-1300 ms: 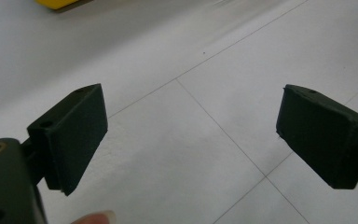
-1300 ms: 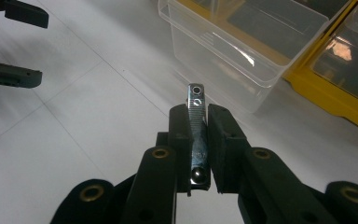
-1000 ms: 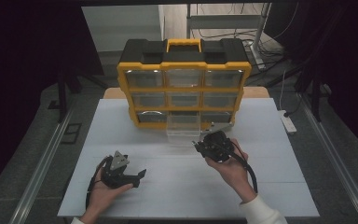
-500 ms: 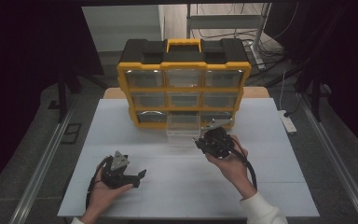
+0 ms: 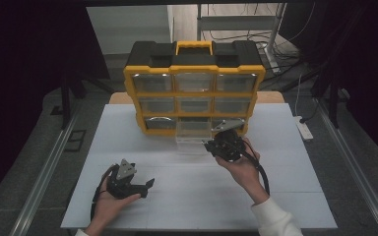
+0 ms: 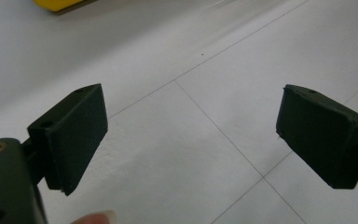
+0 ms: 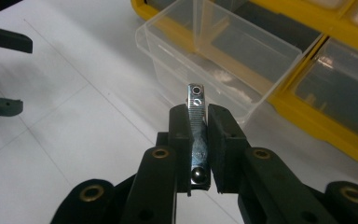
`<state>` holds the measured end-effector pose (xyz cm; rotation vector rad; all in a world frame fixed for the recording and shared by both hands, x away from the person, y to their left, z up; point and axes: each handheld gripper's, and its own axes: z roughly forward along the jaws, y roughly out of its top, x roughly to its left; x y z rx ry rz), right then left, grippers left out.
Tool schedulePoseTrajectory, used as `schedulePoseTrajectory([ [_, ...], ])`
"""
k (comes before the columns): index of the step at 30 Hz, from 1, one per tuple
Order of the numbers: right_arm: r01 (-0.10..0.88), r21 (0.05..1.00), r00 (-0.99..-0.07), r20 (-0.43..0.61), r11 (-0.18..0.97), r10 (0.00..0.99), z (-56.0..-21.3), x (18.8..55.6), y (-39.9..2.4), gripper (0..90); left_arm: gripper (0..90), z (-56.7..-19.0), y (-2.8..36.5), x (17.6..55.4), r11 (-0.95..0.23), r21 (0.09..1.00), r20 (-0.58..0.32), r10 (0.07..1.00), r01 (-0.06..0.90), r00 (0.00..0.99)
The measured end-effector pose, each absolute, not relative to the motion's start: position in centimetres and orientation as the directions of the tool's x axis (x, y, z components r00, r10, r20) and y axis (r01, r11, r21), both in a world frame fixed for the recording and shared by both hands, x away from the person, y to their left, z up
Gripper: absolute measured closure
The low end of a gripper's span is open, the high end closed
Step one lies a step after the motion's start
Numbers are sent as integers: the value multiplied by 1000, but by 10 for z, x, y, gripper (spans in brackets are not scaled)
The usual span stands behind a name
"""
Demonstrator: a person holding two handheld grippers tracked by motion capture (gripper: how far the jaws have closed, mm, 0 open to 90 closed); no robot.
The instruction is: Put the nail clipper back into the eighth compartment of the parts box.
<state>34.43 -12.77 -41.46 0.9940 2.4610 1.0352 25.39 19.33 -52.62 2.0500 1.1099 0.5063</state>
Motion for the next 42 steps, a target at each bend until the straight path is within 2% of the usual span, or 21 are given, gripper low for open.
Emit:
schedulePoseTrajectory([
  [17, 465, 736, -725, -2, 492, 688, -404, 361, -117, 793, 95, -525, 194, 253, -353, 763, 1, 838, 541, 545],
  [42, 502, 706, -710, 7, 499, 704, -408, 402, -97, 793, 96, -525, 195, 253, -350, 761, -5, 839, 546, 545],
])
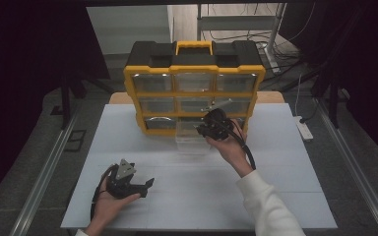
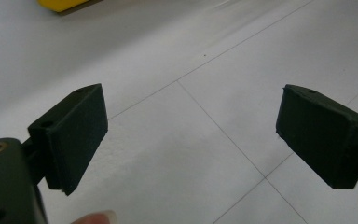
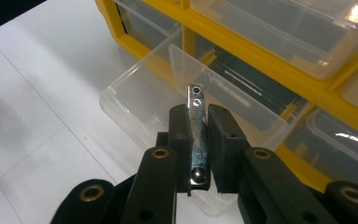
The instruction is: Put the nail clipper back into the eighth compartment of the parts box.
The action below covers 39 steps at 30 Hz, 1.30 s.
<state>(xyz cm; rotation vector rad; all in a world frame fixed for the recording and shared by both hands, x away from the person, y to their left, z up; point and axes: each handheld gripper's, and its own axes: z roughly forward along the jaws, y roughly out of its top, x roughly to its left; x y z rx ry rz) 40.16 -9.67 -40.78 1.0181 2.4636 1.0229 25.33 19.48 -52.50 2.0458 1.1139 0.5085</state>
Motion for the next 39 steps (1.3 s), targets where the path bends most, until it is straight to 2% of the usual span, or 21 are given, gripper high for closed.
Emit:
schedulePoseTrajectory([
  [22, 504, 692, -715, -2, 517, 699, -409, 419, -80, 793, 97, -525, 197, 254, -340, 764, -15, 841, 549, 541],
  [39, 528, 640, -721, -11, 559, 693, -432, 428, -78, 793, 97, -525, 198, 253, -341, 764, -13, 841, 547, 541],
])
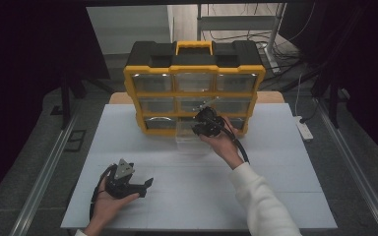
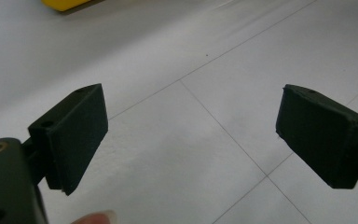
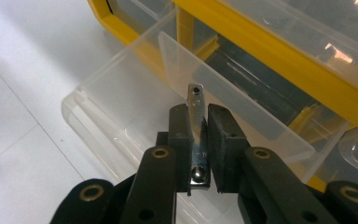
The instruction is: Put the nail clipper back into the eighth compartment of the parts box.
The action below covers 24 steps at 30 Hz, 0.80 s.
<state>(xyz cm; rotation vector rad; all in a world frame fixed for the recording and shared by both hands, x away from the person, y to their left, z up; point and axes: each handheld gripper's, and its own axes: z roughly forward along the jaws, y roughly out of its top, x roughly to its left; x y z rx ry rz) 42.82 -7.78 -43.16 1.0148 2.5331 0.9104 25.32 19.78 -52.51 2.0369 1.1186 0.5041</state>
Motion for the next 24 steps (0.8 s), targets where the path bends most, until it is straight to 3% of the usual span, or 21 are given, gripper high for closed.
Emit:
schedulePoseTrajectory([
  [9, 517, 638, -729, -20, 570, 684, -435, 429, -77, 773, 97, -525, 199, 253, -342, 762, -12, 841, 550, 540],
  [11, 514, 656, -727, -9, 553, 687, -431, 427, -78, 632, 98, -526, 199, 253, -341, 762, -13, 842, 551, 539],
  [16, 515, 678, -708, -8, 525, 706, -424, 422, -80, 399, 98, -525, 198, 253, -342, 762, -12, 842, 550, 540],
  [19, 531, 677, -700, 12, 510, 714, -423, 421, -81, 314, 97, -525, 198, 253, -343, 762, -10, 841, 549, 541],
  [24, 547, 681, -699, 51, 487, 713, -424, 420, -85, 257, 98, -525, 197, 254, -343, 762, -11, 842, 549, 540],
])
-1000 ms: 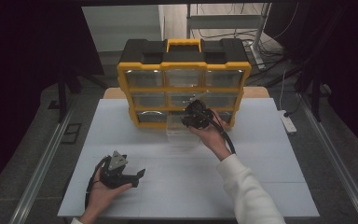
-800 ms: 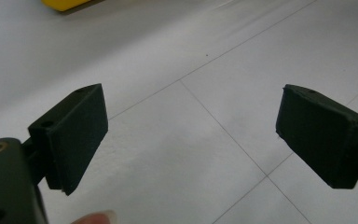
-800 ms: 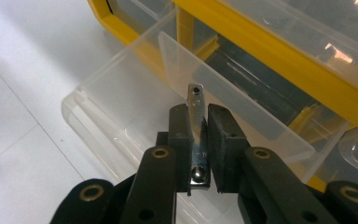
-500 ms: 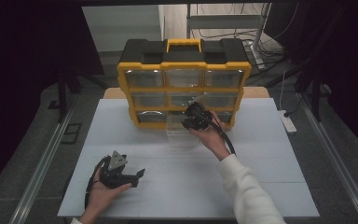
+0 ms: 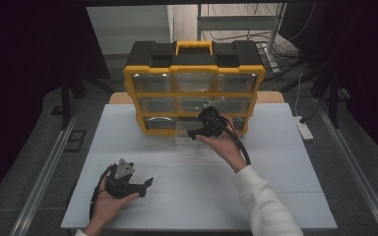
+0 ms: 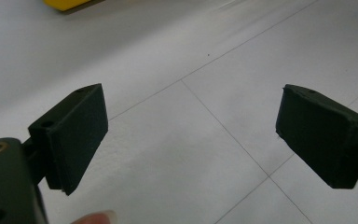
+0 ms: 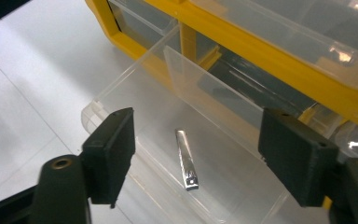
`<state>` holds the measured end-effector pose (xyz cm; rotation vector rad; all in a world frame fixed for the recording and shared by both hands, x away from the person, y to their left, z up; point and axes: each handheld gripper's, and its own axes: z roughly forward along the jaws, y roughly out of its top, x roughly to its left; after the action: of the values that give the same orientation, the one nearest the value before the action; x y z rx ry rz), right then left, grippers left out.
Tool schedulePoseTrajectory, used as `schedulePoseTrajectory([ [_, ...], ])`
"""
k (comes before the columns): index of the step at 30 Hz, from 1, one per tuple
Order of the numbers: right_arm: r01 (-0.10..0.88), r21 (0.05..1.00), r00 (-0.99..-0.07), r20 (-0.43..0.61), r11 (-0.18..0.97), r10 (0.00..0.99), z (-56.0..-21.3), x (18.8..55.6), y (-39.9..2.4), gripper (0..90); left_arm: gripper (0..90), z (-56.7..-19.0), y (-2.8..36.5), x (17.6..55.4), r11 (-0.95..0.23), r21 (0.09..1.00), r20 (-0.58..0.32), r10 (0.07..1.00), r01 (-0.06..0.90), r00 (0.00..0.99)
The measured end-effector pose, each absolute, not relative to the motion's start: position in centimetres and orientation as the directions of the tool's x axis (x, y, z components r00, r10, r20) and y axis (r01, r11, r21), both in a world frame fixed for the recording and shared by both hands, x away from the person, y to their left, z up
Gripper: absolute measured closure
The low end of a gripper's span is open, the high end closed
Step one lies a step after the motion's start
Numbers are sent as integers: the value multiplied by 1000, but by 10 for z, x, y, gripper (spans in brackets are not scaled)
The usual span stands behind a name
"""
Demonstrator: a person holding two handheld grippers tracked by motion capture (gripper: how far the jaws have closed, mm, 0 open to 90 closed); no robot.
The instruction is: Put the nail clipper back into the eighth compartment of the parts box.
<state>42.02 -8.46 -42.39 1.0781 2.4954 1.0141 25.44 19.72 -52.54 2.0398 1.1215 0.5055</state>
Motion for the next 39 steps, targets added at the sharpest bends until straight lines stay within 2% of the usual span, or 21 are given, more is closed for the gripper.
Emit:
schedulePoseTrajectory([
  [19, 498, 714, -733, 44, 492, 678, -408, 400, -101, 241, 99, -523, 198, 249, -327, 770, -16, 849, 548, 528],
  [28, 464, 735, -731, 4, 494, 682, -403, 371, -124, 247, 100, -523, 200, 247, -333, 771, -7, 847, 542, 531],
  [39, 474, 763, -710, 35, 439, 703, -415, 343, -170, 256, 101, -524, 200, 248, -328, 772, -14, 848, 544, 530],
])
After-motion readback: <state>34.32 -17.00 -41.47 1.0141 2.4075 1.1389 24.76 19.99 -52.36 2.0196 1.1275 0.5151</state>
